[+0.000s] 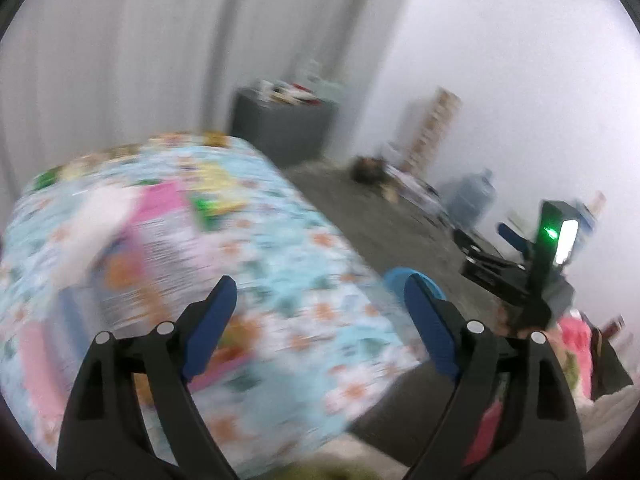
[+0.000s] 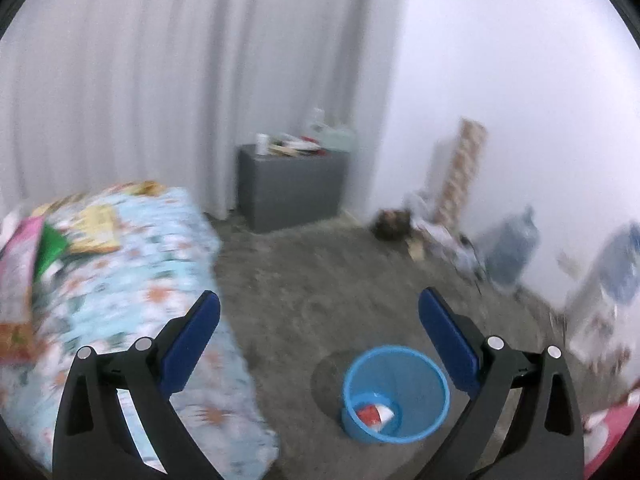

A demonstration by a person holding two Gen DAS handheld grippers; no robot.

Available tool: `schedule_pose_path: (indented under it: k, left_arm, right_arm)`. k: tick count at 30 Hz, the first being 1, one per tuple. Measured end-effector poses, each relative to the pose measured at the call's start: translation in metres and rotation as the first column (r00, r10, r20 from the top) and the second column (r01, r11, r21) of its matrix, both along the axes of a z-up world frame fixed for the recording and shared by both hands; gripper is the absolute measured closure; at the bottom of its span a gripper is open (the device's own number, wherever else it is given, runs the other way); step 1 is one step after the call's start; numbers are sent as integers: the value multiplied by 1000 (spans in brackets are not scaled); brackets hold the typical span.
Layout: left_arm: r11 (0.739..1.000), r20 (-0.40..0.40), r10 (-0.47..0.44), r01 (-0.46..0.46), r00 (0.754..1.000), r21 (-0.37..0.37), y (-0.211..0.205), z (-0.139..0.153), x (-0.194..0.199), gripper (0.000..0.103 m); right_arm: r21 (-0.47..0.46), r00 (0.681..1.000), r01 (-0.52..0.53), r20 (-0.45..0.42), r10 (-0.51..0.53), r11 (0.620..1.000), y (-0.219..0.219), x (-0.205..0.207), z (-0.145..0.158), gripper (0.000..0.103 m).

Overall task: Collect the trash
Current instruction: 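Move both tools back over the floral bed, then grasp the pink sponge with the left tool while the right tool grasps the blue medicine box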

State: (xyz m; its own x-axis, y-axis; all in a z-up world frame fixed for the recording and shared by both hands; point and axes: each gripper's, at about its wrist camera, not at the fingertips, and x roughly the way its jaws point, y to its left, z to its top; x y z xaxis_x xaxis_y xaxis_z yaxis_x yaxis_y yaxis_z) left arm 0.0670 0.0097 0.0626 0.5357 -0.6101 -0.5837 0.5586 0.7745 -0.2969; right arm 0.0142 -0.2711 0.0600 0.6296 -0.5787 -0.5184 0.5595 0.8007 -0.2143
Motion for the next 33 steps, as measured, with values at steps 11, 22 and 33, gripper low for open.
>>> schedule_pose_path:
  k: [11,22,33]
  left_arm:
    - [928,-4,372,-371,928,-29,162,-38,-34,21]
    - [906,-77,411,-416,909,-75,214,-75,-29,21]
    - [872,-288,429,-476,856,-118,239,-122,22,36]
  right_arm:
    - [317,902,-431,162,399,845,95,43,15,6]
    - [676,811,-514,183,555,528,174,74,-18,12]
    - [823,738,-469,166,654,321,234,138,-54,23]
